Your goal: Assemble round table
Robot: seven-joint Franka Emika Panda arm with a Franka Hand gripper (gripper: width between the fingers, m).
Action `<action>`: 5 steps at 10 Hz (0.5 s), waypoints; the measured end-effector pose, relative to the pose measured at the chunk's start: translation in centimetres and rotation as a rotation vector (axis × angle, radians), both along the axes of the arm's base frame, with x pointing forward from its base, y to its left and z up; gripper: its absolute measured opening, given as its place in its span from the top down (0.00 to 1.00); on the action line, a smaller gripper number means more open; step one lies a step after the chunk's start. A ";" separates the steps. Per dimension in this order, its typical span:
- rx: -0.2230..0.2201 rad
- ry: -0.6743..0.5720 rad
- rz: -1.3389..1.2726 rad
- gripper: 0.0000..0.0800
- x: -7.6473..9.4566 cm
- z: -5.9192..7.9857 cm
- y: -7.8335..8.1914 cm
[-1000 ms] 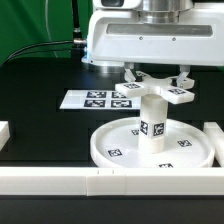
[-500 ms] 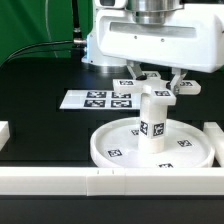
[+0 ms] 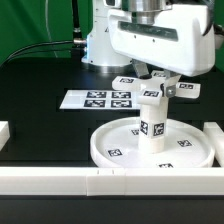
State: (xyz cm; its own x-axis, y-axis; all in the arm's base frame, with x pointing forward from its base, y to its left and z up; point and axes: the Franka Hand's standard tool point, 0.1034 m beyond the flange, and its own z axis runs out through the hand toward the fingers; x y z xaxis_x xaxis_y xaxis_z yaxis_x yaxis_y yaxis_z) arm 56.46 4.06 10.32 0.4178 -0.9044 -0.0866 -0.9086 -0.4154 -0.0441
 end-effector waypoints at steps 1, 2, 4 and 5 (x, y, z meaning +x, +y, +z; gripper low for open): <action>0.001 0.004 -0.048 0.44 0.0 0.0 0.0; 0.011 0.005 -0.134 0.44 0.0 0.0 0.0; 0.045 -0.009 -0.348 0.44 0.0 -0.1 -0.2; 0.047 -0.019 -0.399 0.44 -0.1 -0.1 -0.1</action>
Offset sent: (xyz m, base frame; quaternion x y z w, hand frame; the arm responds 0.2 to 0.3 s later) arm -0.0141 -0.0118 -0.0042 0.0391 -0.0032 0.3126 0.9491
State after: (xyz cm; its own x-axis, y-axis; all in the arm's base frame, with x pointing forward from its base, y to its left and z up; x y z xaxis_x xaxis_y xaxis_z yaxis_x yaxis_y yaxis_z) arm 56.40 3.94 10.22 0.0368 -0.9912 -0.1270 -0.9969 -0.0277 -0.0730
